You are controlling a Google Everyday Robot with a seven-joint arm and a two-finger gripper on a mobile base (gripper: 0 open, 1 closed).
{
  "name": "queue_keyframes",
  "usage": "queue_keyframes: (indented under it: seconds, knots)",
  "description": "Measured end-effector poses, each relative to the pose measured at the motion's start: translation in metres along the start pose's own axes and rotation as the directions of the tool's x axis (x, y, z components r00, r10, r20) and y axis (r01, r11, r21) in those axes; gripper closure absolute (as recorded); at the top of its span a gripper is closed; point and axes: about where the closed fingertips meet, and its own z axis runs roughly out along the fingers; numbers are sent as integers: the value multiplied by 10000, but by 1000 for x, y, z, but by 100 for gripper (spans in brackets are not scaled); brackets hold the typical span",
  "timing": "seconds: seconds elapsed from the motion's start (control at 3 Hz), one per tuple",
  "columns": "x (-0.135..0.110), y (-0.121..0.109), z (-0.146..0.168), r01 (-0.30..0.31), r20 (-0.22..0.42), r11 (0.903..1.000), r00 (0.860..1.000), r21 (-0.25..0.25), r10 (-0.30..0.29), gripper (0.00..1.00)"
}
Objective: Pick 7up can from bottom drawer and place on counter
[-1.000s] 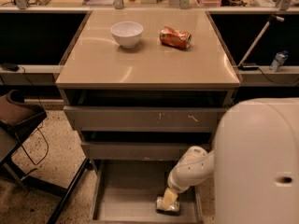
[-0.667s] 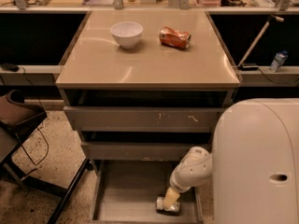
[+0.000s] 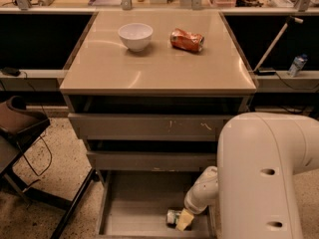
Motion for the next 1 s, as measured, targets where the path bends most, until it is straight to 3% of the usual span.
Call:
queue_keyframes:
  seconds: [0.33,0.67,1.0]
  knots:
    - [10,5,34,-221,-199,9989,9996,-414,213,0]
    - [11,6,38,-214,-214,9987,9996,-459,205,0]
    - [12,14,56,-151,45,9966,9999,-808,155,0]
